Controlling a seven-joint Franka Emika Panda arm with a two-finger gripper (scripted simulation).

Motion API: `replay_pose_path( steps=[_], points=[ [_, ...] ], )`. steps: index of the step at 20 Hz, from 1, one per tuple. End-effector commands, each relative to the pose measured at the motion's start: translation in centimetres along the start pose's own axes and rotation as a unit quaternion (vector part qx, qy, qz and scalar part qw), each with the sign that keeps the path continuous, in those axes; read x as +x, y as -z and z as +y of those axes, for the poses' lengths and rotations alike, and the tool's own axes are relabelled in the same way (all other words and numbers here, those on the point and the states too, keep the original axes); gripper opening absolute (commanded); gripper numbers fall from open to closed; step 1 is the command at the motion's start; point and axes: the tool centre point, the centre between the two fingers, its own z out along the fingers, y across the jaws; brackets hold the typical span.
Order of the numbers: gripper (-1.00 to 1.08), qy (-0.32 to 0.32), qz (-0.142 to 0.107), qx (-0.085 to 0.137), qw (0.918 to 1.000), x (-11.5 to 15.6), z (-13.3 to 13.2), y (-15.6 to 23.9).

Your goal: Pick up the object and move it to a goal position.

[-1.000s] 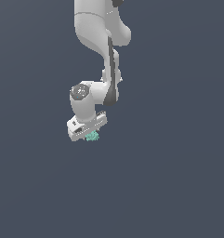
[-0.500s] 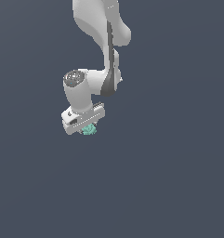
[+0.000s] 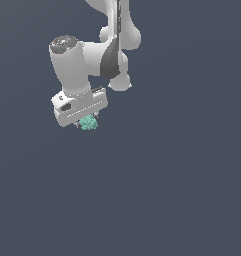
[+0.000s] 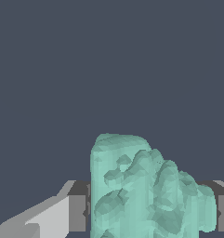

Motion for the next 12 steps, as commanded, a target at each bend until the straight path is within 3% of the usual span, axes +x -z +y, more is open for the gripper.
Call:
replay_pose_path(
  steps=[1,12],
  points=[
    [-1.0,0.0,0.0,0.0,1.0,-0.7,0.1,3.0],
    [-1.0,0.0,0.0,0.001,1.0,-3.4,0.9,15.0]
  ],
)
